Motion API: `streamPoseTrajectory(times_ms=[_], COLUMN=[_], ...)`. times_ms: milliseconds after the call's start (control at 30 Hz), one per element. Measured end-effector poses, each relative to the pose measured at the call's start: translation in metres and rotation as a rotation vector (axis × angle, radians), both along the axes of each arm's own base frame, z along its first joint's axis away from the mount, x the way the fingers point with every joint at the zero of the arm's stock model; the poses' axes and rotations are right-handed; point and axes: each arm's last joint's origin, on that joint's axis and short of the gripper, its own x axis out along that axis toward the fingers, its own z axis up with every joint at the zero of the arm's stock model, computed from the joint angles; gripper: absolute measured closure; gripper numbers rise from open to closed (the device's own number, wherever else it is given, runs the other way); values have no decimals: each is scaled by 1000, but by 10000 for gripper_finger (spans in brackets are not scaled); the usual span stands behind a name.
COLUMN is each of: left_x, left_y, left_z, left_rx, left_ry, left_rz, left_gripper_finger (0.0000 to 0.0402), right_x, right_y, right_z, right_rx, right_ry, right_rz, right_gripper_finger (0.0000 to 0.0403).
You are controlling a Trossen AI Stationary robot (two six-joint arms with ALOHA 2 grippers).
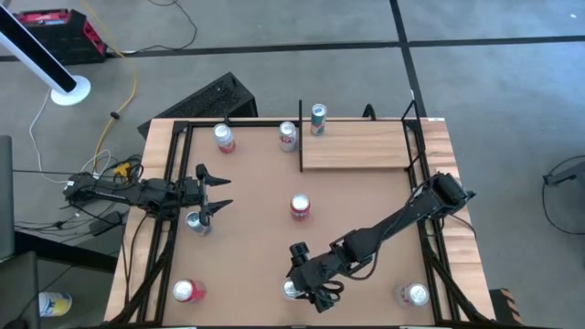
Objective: Place canned beverage on shelf
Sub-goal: Put the bottom pink-white soda can on the shelf
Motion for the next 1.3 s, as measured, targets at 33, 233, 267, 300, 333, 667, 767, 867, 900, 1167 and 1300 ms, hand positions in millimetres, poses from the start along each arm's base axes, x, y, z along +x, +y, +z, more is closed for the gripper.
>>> streamPoseTrajectory(times_ms=[33, 233, 267, 300, 333, 667, 767, 867, 900, 1167, 1300], left_x=[0, 0, 0, 0, 0, 0, 0, 0, 0, 0, 0], left_y=[0, 0, 0, 0, 0, 0, 0, 0, 0, 0, 0], left_z=[0, 0, 0, 0, 0, 0, 0, 0, 0, 0, 0], left_rx=[0, 0, 0, 0, 0, 0, 0, 0, 0, 0, 0], left_ry=[0, 0, 0, 0, 0, 0, 0, 0, 0, 0, 0], left_rz=[0, 0, 0, 0, 0, 0, 0, 0, 0, 0, 0], left_gripper_finger=[118, 118, 118, 118, 118, 118, 118, 118, 118, 118, 118], right_x=[0, 0, 0, 0, -1, -2, -2, -2, -2, -2, -2], right_y=[0, 0, 0, 0, 0, -1, -2, -2, -2, -4, -7], right_z=[0, 0, 0, -1, -3, -19, -21, -21, -21, -21, -18], right_rx=[1, 12, 12, 12, 10, 23, 18, 14, 14, 11, 7], right_ry=[-1, 4, 4, 5, 9, -18, -20, -21, -21, -18, -19], right_rz=[-1, -11, -11, -11, -12, -16, -18, -21, -21, -4, -5], right_gripper_finger=[90, 90, 90, 90, 90, 90, 90, 90, 90, 122, 137])
